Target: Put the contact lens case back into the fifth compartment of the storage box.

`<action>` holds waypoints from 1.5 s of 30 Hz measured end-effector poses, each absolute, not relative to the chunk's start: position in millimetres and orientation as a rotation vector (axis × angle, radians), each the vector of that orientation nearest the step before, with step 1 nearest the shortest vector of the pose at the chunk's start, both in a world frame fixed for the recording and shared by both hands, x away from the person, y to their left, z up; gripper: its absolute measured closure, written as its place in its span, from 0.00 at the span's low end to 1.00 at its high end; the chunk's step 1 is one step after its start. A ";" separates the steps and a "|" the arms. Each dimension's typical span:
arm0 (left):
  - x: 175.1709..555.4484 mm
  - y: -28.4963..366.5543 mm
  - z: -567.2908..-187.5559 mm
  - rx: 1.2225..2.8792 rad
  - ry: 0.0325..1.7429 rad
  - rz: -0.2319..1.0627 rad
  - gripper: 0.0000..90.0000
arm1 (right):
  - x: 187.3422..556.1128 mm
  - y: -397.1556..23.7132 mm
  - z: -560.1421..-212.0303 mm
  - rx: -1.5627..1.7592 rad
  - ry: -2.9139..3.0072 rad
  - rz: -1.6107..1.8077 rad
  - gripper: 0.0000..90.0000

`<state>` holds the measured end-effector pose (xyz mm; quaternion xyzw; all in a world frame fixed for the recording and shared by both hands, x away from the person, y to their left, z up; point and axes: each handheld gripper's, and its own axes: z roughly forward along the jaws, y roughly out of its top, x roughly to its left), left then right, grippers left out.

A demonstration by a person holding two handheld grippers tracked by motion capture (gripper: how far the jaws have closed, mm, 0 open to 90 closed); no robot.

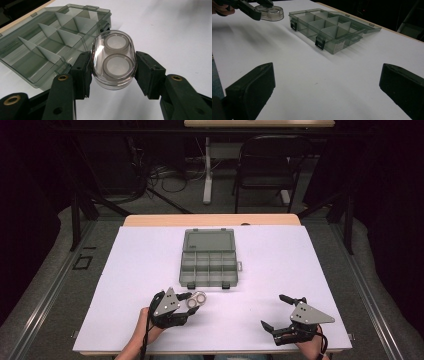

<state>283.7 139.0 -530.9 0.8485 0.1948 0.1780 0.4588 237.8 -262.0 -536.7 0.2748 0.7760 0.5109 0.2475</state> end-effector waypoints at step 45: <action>295.8 153.3 -516.8 2.024 0.548 0.520 0.55 | 238.0 -261.4 -536.8 0.753 2.118 1.384 0.00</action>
